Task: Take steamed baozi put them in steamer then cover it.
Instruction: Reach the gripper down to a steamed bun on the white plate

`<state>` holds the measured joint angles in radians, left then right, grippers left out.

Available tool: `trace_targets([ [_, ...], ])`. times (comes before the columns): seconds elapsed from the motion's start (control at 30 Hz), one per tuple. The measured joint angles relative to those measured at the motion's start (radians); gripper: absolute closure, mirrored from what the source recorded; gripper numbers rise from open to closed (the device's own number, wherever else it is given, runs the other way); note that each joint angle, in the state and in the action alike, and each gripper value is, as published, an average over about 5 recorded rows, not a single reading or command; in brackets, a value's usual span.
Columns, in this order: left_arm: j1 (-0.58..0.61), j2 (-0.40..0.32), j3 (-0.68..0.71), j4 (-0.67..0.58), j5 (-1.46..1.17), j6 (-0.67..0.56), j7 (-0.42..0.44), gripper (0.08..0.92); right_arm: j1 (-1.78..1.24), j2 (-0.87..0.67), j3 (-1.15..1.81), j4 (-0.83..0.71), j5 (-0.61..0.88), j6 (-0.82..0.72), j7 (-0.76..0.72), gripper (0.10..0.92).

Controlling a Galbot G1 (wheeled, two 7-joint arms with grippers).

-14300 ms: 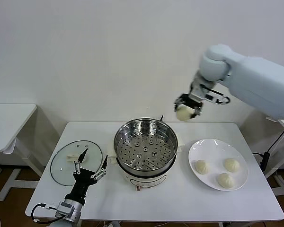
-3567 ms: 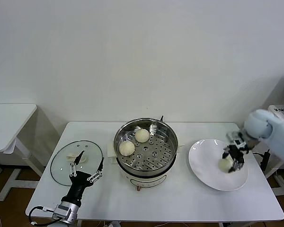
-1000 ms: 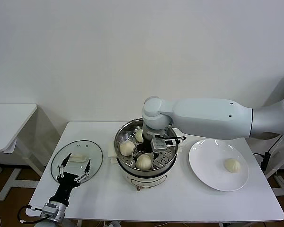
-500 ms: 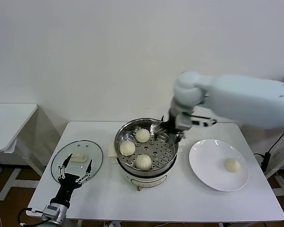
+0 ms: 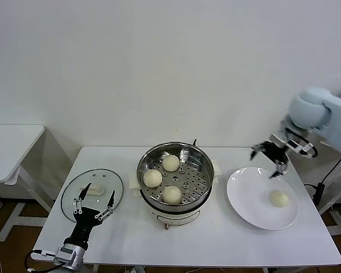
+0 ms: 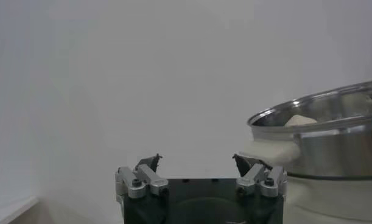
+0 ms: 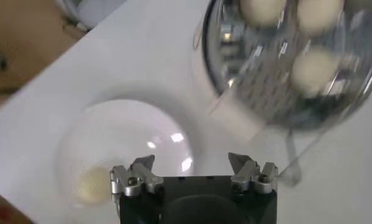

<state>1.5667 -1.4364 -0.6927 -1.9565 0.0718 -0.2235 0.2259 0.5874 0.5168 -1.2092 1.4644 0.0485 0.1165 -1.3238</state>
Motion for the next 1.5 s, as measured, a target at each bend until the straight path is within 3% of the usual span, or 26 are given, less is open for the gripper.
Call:
trace_targets([
  [0.53, -0.014, 0.003, 0.027, 0.017, 0.005, -0.010, 0.003, 0.177, -0.479, -0.035, 0.394, -0.216, -0.167, -0.128, 0.059, 0.203],
  [1.5, -0.019, -0.002, 0.021, 0.032, 0.017, -0.011, -0.001, 0.177, -0.739, 0.108, 0.632, -0.435, -0.339, -0.126, 0.157, 0.203],
])
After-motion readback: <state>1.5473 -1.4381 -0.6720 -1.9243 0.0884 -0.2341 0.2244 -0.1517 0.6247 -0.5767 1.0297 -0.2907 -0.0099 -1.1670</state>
